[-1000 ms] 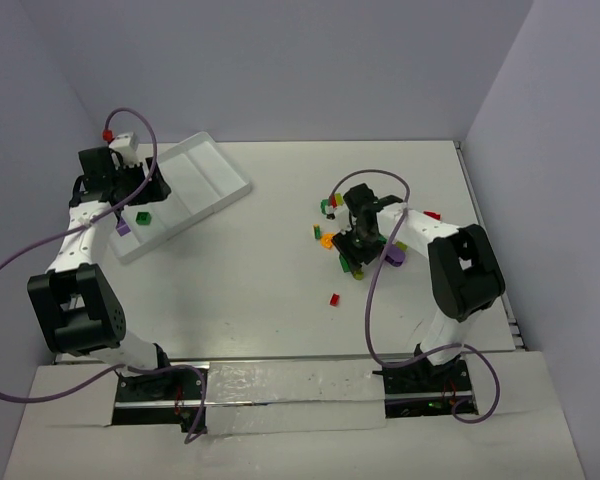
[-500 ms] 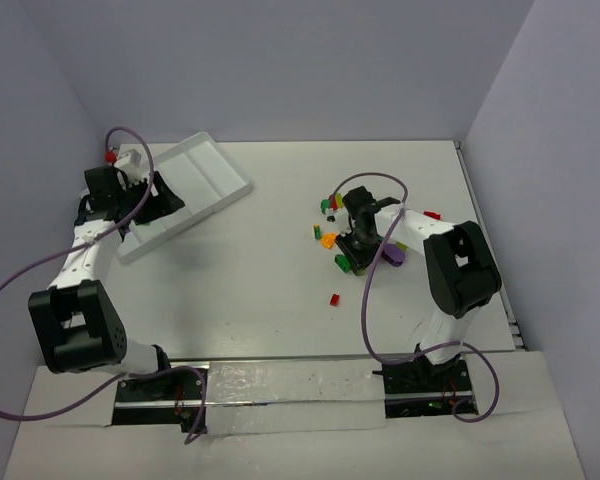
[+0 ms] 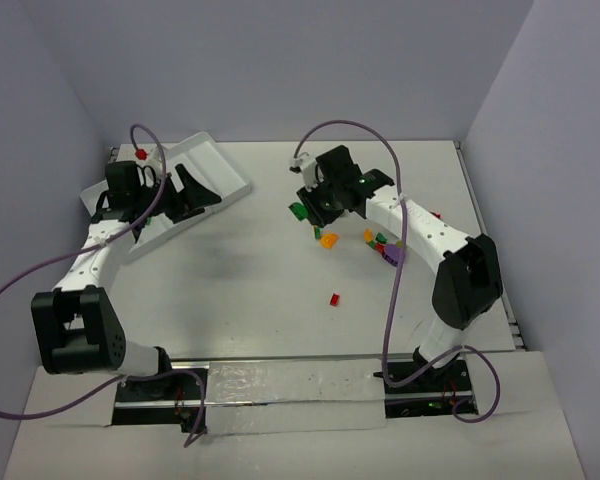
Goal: Sort the legos into containers by color
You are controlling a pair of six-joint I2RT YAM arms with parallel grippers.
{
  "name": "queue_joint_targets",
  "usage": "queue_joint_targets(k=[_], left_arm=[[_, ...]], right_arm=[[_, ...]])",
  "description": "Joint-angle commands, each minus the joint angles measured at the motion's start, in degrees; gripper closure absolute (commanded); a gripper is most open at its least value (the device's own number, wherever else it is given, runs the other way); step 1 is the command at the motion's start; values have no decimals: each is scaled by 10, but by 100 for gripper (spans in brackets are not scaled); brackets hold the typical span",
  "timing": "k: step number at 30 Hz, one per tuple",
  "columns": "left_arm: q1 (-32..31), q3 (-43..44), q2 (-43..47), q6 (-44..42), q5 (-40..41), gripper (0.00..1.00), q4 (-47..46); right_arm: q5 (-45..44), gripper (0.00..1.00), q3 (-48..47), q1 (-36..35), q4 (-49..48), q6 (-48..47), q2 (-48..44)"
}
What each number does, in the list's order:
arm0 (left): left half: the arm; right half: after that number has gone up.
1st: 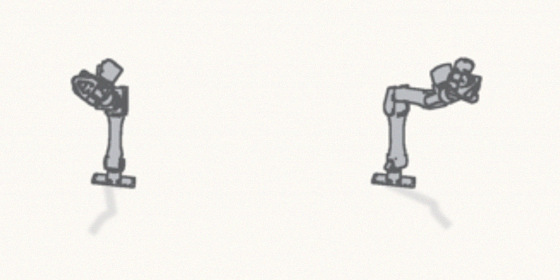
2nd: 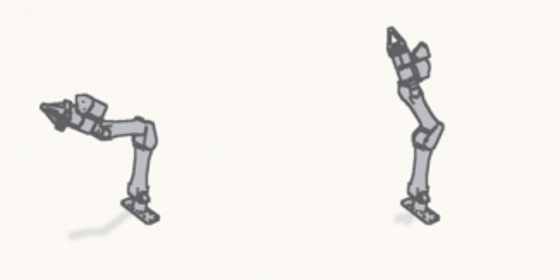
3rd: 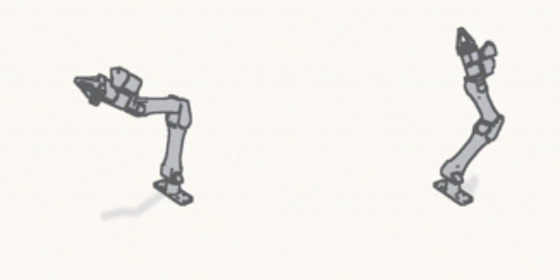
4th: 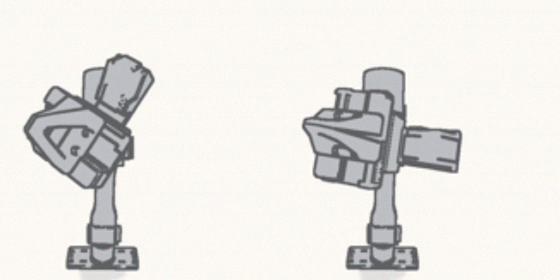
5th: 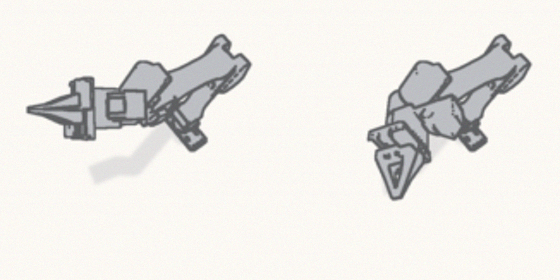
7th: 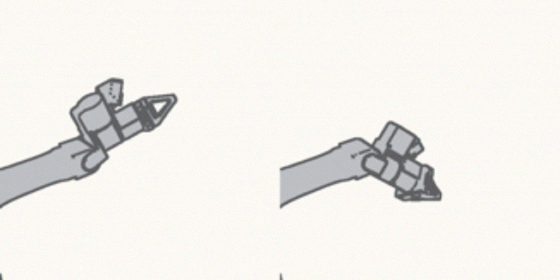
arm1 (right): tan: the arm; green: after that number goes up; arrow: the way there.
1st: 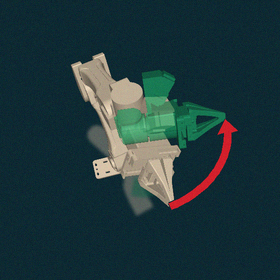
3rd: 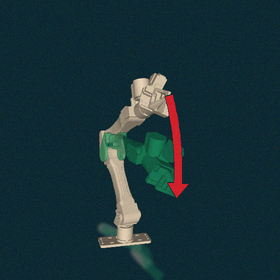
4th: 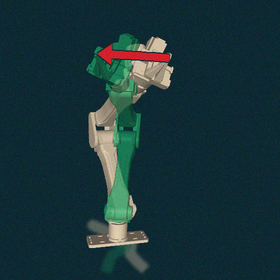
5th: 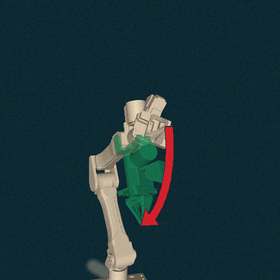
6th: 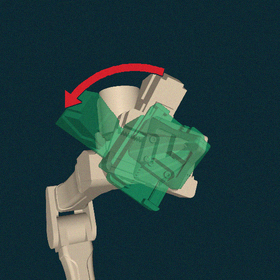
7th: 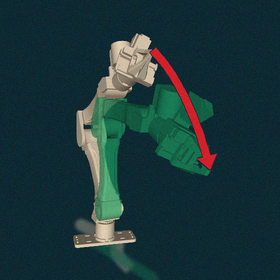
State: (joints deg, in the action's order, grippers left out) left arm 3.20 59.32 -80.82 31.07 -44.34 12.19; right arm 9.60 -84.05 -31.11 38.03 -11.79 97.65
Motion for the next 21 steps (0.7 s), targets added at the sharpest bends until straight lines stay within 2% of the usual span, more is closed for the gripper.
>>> queue_joint_targets(k=[1, 9, 21], left_arm=[[-32, 29, -21, 81, -61, 7, -45], [-104, 31, -38, 123, -67, 9, -83], [-135, 27, -45, 117, -43, 16, -92]], right_arm=[[-4, 100, -79, -53, -14, 32, 15], [-46, 100, -149, -118, -13, 50, 58], [-55, 100, -201, -143, 20, 59, 88]])
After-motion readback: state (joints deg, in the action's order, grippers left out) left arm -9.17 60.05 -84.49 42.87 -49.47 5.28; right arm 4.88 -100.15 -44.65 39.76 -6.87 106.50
